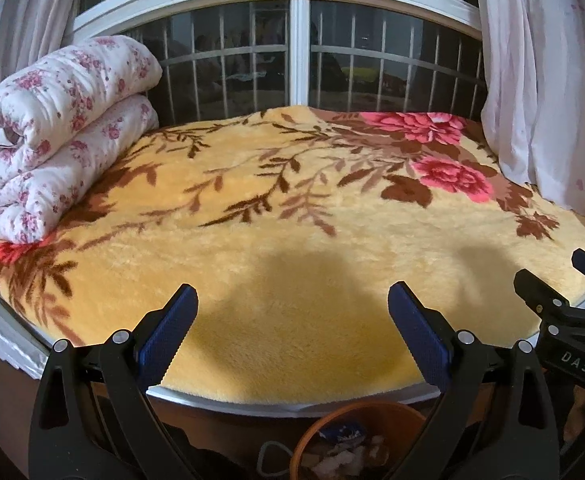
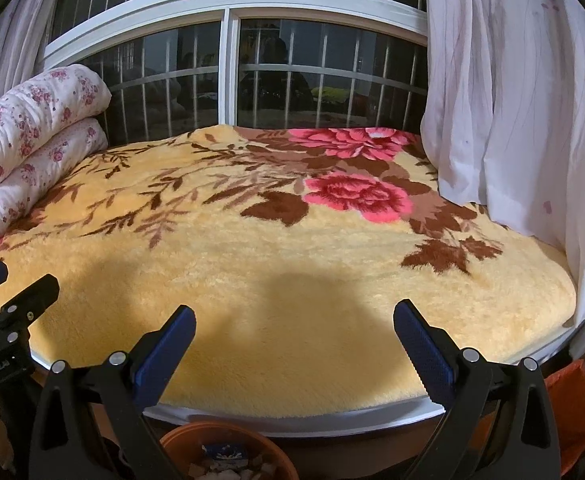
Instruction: Collect trash
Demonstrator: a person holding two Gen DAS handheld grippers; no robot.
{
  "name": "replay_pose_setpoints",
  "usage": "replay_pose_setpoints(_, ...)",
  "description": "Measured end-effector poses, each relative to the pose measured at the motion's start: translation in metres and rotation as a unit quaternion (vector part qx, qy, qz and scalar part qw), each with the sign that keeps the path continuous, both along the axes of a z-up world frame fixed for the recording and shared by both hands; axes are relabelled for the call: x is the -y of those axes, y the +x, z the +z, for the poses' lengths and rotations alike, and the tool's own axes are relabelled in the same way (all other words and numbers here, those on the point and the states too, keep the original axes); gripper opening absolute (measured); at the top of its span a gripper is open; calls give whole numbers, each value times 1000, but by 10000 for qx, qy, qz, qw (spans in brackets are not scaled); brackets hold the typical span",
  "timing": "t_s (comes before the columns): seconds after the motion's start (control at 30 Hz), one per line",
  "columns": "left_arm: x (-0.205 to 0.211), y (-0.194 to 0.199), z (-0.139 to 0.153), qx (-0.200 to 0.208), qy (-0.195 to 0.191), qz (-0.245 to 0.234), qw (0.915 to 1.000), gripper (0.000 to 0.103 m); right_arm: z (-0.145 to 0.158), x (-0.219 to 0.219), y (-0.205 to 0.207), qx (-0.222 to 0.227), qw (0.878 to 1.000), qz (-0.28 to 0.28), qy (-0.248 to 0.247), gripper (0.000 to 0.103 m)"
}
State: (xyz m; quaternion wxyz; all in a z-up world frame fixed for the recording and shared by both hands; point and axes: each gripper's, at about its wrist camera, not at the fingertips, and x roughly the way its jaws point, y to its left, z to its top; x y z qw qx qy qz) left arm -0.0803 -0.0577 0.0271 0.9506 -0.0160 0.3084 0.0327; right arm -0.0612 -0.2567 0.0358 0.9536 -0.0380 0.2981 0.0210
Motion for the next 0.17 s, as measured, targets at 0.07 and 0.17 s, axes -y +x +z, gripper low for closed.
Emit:
replay_pose_setpoints(0.07, -3, 1, -2, -51, -97, -8, 9999, 93, 0, 0, 0, 2, 10000, 2, 13, 98)
replay_pose_setpoints(0.17, -6, 3, -4, -117, -186, 19, 9998, 93, -1, 2, 0, 1, 10000, -12, 21, 97)
